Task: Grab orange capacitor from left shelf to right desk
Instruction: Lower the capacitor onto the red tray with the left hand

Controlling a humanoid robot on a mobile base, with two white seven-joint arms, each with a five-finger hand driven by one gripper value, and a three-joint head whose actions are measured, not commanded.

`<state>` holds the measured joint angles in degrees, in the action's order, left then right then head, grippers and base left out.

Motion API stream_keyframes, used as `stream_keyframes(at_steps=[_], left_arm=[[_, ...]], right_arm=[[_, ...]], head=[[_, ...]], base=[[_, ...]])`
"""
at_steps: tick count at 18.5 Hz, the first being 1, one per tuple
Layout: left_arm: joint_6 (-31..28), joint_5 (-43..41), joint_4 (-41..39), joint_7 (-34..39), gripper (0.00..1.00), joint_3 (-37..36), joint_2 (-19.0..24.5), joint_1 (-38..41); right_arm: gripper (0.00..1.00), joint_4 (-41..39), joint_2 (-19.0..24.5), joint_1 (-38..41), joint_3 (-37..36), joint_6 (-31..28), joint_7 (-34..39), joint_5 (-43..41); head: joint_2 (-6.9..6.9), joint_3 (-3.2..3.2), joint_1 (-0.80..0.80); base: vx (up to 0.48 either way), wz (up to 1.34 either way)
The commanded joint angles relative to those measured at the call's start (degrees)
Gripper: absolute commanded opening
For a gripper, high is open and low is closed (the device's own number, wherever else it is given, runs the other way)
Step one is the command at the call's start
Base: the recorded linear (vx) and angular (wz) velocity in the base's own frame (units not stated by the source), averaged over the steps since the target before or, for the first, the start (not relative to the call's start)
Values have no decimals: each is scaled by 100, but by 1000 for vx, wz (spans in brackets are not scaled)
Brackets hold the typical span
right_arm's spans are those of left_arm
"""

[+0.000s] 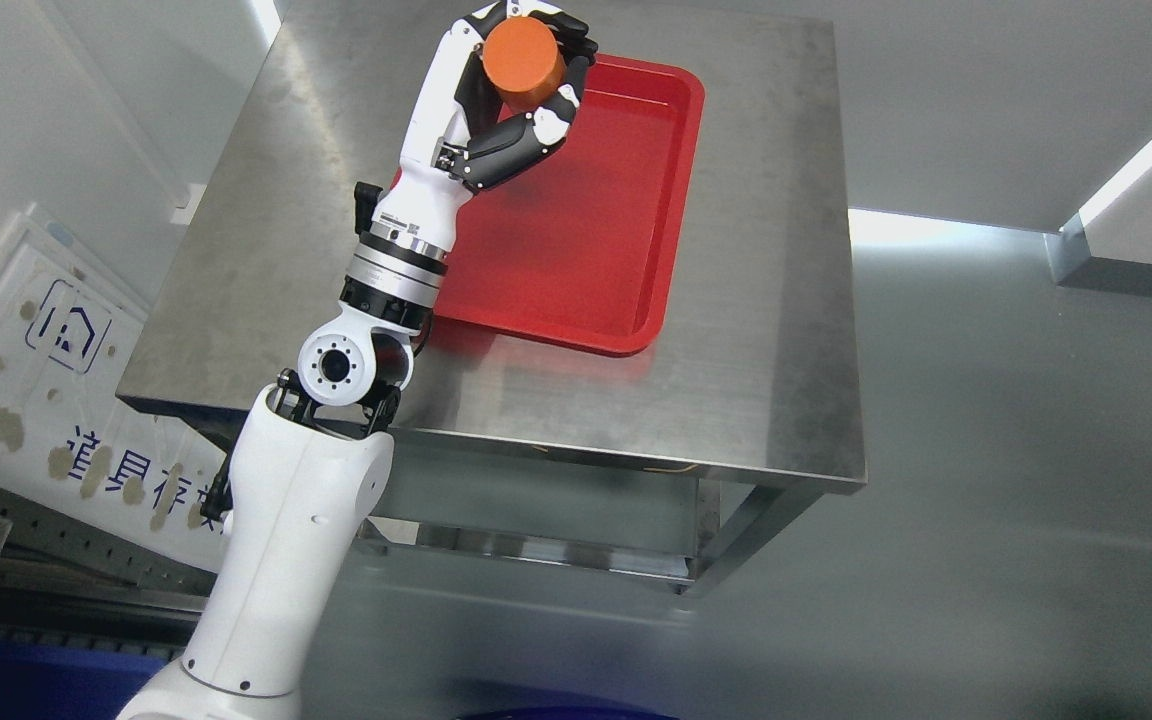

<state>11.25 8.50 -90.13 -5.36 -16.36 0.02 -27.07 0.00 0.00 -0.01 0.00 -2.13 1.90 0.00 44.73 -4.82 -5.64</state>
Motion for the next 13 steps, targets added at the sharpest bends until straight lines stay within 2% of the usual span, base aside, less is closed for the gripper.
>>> stream_keyframes(at_steps=[1,7,13], left_arm=[[-114,-50,1004,-26,3,-333,98,-465],[-140,-165,1709,-52,4,-623,98,-826],[-272,-165,2323,-61,4,-1035,98,-1248]], right_arm=[[100,-193,-100,80,-62,2,-5,0],[100,-193,-100,80,-62,-6,-5,0],[100,-193,-100,80,-62,2,-5,0]], head=[[0,0,0],[0,0,0],[0,0,0]], base=[[172,-3],[119,-17],[23,-5]])
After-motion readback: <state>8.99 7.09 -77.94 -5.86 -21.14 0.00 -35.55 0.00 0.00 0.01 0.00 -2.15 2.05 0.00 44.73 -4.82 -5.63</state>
